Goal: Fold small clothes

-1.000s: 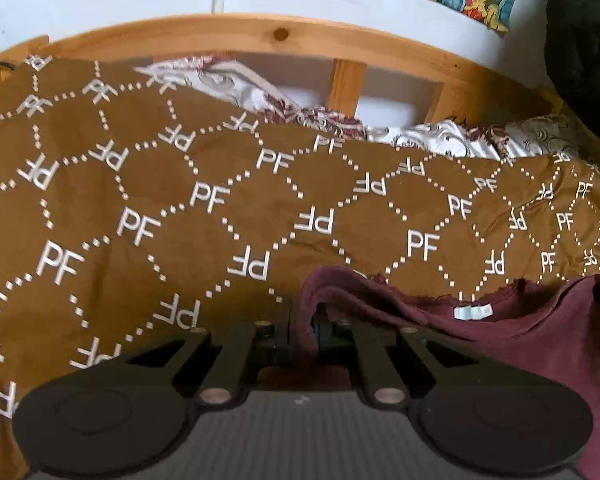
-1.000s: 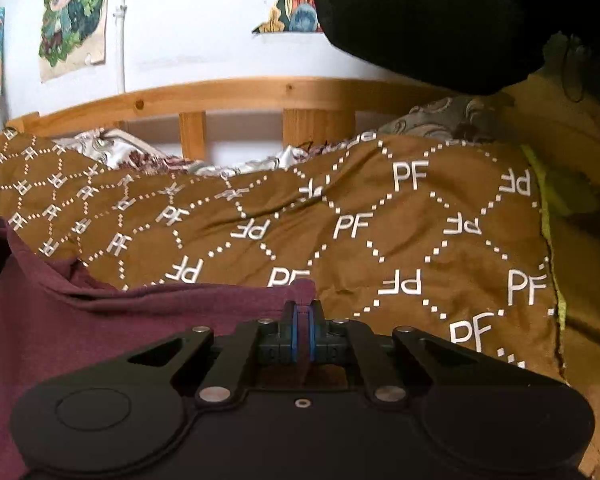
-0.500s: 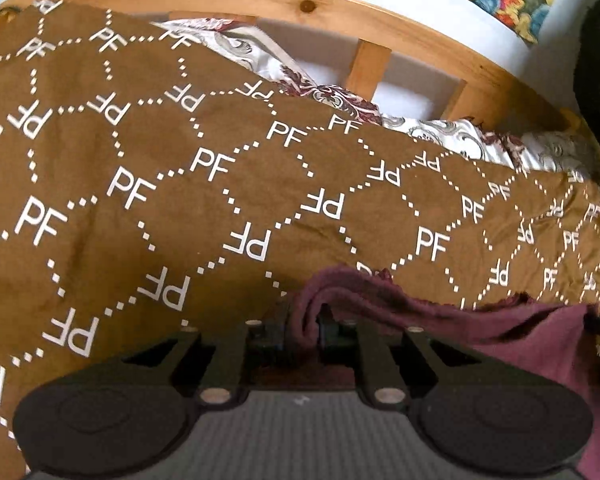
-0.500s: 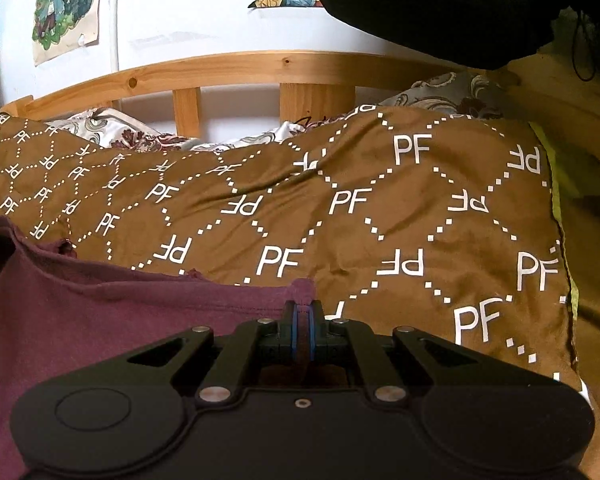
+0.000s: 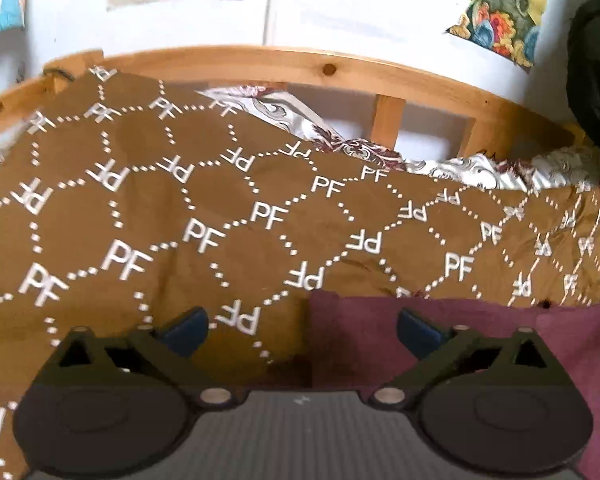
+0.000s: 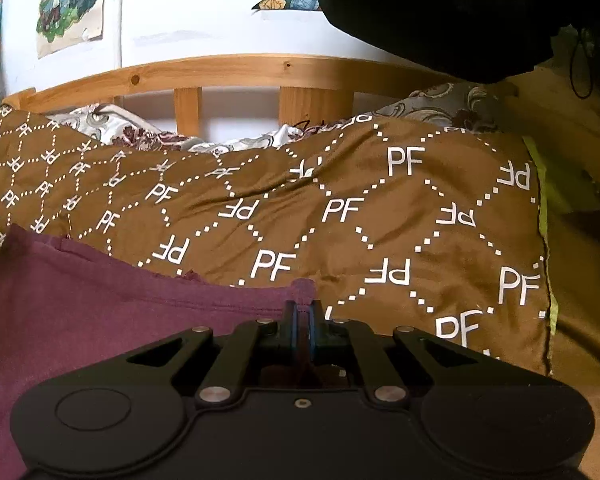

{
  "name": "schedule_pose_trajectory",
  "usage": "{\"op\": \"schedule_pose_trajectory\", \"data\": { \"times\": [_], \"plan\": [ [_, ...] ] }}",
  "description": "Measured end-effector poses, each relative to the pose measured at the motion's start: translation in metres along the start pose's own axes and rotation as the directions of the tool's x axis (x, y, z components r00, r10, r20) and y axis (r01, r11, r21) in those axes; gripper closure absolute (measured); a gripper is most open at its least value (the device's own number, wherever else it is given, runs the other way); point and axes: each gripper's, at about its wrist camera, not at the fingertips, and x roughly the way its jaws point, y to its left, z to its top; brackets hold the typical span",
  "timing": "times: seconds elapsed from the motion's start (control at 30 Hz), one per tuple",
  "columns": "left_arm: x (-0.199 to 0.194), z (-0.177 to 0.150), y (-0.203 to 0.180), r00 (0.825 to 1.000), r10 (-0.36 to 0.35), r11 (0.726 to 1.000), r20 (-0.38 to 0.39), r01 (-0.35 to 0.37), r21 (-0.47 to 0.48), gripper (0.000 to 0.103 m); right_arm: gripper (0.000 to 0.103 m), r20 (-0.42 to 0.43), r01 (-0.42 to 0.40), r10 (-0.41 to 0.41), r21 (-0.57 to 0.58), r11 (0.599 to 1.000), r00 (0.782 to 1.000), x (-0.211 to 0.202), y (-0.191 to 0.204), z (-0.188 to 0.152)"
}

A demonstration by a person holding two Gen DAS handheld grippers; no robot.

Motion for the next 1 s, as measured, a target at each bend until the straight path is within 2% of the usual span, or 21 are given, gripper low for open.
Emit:
{"op": "schedule_pose_trajectory", "data": {
  "times": [0.1, 0.17, 0.23, 0.3, 0.5, 0.63, 0.8, 0.9, 1.0],
  "plan": [
    [-0.010, -0.009, 0.000, 1.000, 0.021, 0.999, 0.012, -0.021, 0.029, 0.001, 0.092, -0.024, -0.004, 0.004, 0.005, 1.000, 1.000, 0.002, -0.001, -0.004],
    [-0.017, -0.016, 0.001, 1.000, 0.021, 0.999, 0.012, -0.021, 0.030, 0.001, 0.082, -0.031, -0.001, 0.001, 0.021, 1.000, 1.000, 0.001, -0.002, -0.008],
    [-0.024, -0.023, 0.001, 1.000, 0.010, 1.000, 0.000, -0.010, 0.028, 0.001, 0.070, -0.031, -0.010, 0.010, 0.030, 1.000, 0.999, -0.004, -0.001, -0.011],
    [-0.032, -0.031, 0.002, 1.000, 0.000, 1.000, -0.008, 0.000, 0.023, 0.001, 0.043, -0.018, -0.003, 0.003, 0.012, 1.000, 1.000, -0.012, 0.004, -0.015],
    [-0.057, -0.057, 0.008, 1.000, 0.001, 0.999, -0.013, -0.001, -0.044, 0.000, 0.009, 0.037, -0.017, 0.017, -0.013, 1.000, 0.999, -0.055, 0.028, -0.037],
    [-0.072, -0.081, 0.008, 0.998, 0.031, 0.996, -0.046, -0.035, -0.088, 0.001, 0.004, 0.050, -0.028, 0.026, 0.024, 0.999, 0.998, -0.087, 0.048, -0.072],
    [-0.091, -0.106, 0.006, 0.996, 0.063, 0.993, -0.066, -0.069, -0.093, 0.001, 0.001, 0.056, 0.096, -0.098, 0.031, 0.995, 0.994, -0.117, 0.062, -0.112],
    [-0.104, -0.116, 0.005, 0.994, 0.080, 0.990, -0.079, -0.088, -0.106, 0.000, 0.001, 0.058, 0.182, -0.182, 0.008, 0.983, 0.982, -0.125, 0.061, -0.131],
    [-0.115, -0.126, 0.001, 0.989, 0.087, 0.988, -0.116, -0.100, -0.115, 0.000, 0.001, 0.074, 0.193, -0.194, 0.022, 0.981, 0.978, -0.131, 0.055, -0.144]
  ]
}}
